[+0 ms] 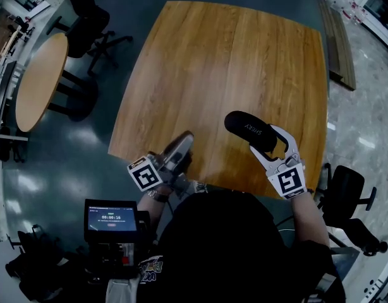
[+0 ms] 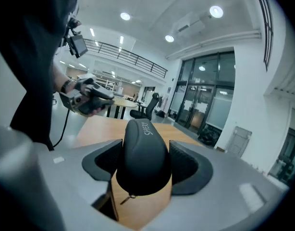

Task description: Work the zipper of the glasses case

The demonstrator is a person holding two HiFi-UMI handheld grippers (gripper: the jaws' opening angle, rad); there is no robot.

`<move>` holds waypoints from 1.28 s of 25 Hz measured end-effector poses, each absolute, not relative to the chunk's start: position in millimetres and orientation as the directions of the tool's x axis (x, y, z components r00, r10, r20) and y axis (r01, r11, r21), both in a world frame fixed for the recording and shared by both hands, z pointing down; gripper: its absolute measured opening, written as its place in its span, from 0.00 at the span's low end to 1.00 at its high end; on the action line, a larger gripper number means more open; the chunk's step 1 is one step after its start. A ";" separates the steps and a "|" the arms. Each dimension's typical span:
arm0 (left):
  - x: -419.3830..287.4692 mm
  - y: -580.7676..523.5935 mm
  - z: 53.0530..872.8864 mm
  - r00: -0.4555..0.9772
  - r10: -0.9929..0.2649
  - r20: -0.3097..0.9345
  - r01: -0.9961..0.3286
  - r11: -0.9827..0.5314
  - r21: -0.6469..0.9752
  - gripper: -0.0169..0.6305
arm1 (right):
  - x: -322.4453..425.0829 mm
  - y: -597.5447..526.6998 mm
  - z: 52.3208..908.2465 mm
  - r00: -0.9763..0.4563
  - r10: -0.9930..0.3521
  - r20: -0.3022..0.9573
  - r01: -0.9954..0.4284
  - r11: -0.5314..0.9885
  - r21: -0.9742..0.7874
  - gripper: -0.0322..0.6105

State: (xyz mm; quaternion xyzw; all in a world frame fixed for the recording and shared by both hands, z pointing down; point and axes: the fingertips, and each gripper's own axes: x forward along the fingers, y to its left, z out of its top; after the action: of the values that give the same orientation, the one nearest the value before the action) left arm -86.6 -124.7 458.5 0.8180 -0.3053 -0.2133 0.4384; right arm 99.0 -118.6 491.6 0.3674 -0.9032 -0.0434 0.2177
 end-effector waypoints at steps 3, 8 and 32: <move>-53.1 -90.2 475.5 0.828 -0.558 0.051 -0.396 -0.519 0.758 0.02 | 108.5 -148.0 553.1 -0.629 -0.649 0.428 -0.660 0.737 0.147 0.52; -3.7 -43.8 502.8 0.878 -0.452 0.158 -0.424 -0.581 0.695 0.02 | 105.3 -191.4 631.2 -0.618 -0.554 0.558 -0.615 0.782 0.095 0.52; -78.0 -36.5 518.5 0.821 -0.539 0.189 -0.485 -0.482 0.730 0.02 | 86.1 -226.7 638.8 -0.609 -0.512 0.606 -0.555 0.821 0.136 0.49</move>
State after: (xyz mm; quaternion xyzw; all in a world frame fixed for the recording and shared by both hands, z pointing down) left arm -78.0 -36.5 518.5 0.8603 -0.2975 -0.0331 0.4127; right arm 86.1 -226.7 638.8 0.2974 -0.8964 0.0329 0.3271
